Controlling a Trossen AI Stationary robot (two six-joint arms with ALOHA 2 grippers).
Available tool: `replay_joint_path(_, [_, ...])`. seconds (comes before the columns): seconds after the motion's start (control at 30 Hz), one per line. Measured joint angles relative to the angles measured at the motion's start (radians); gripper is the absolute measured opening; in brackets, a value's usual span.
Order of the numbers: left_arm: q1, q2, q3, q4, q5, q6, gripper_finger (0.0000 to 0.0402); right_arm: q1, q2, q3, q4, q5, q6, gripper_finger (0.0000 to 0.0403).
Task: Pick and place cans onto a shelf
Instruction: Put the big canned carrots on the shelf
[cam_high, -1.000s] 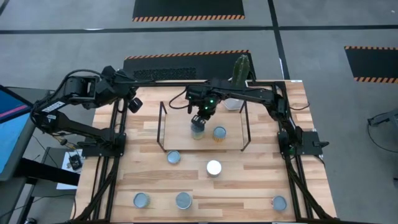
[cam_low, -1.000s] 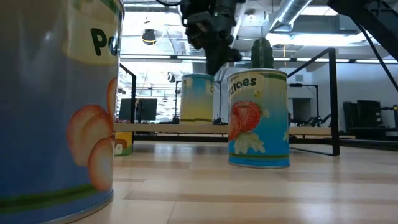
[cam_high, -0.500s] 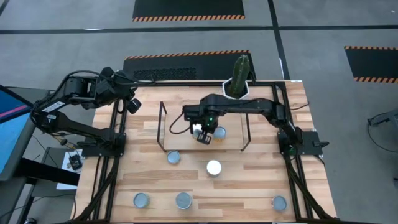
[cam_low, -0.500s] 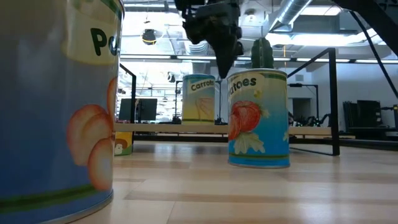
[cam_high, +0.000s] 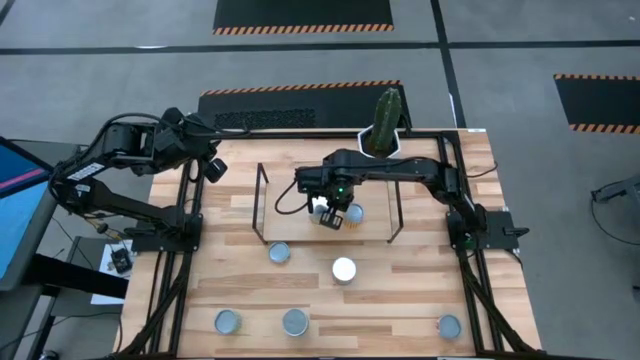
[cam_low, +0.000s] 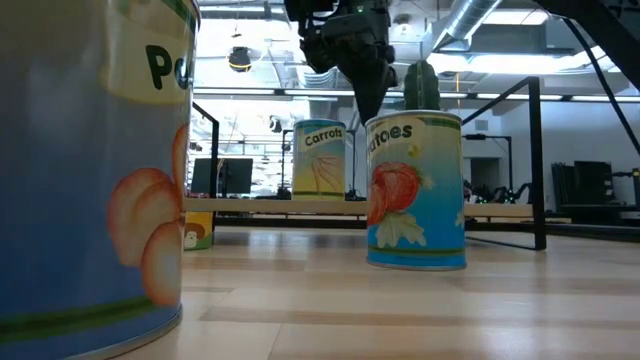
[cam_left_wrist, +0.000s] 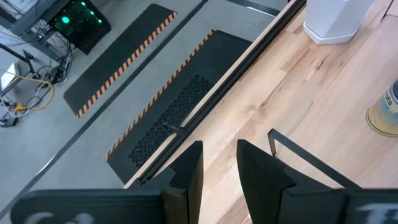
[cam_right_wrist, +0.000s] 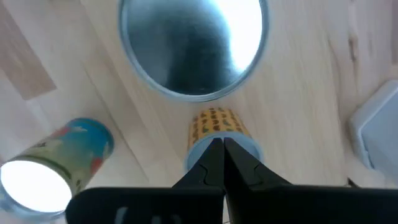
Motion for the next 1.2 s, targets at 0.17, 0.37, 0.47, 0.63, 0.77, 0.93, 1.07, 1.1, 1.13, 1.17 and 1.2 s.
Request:
replay_joint_path(0.17, [0.0, 0.0, 0.0, 0.0, -0.001, 0.004, 0.0087, 0.0, -0.001, -0.008, 0.039, 0.02, -0.026, 0.0019])
replay_joint_path(0.37, [0.0, 0.0, 0.0, 0.0, -0.001, 0.004, 0.0087, 0.0, 0.002, -0.119, 0.101, 0.031, -0.04, 0.0018])
replay_joint_path(0.47, [0.0, 0.0, 0.0, 0.0, -0.001, 0.004, 0.0087, -0.001, 0.0, -0.162, 0.146, 0.03, -0.049, 0.0016])
replay_joint_path(0.63, [0.0, 0.0, 0.0, 0.0, -0.001, 0.004, 0.0087, -0.007, 0.0, -0.169, 0.275, 0.021, -0.051, 0.0021])
replay_joint_path(0.77, [0.0, 0.0, 0.0, 0.0, -0.001, 0.003, 0.0087, -0.018, 0.0, -0.169, 0.395, -0.061, -0.051, 0.0021])
replay_joint_path(0.93, [0.0, 0.0, 0.0, 0.002, -0.001, -0.004, 0.0087, -0.025, 0.0, -0.169, 0.576, -0.102, -0.044, 0.0013])
replay_joint_path(1.07, [0.0, 0.0, 0.0, 0.003, -0.001, -0.013, 0.0087, -0.029, 0.0, -0.169, 0.699, -0.103, -0.043, 0.0017])
replay_joint_path(1.1, [0.0, 0.0, 0.0, 0.003, -0.001, -0.016, 0.0087, -0.029, 0.0, -0.169, 0.719, -0.103, -0.043, 0.002])
replay_joint_path(1.13, [0.0, 0.0, 0.0, 0.004, -0.001, -0.019, 0.0087, -0.029, 0.0, -0.169, 0.726, -0.103, -0.043, 0.0022])
replay_joint_path(1.17, [0.0, 0.0, 0.0, 0.004, -0.001, -0.02, 0.0087, -0.029, 0.0, -0.169, 0.726, -0.104, -0.042, 0.0025])
replay_joint_path(1.2, [0.0, 0.0, 0.0, 0.004, -0.001, -0.02, 0.0087, -0.029, 0.0, -0.169, 0.724, -0.105, -0.042, 0.0027])
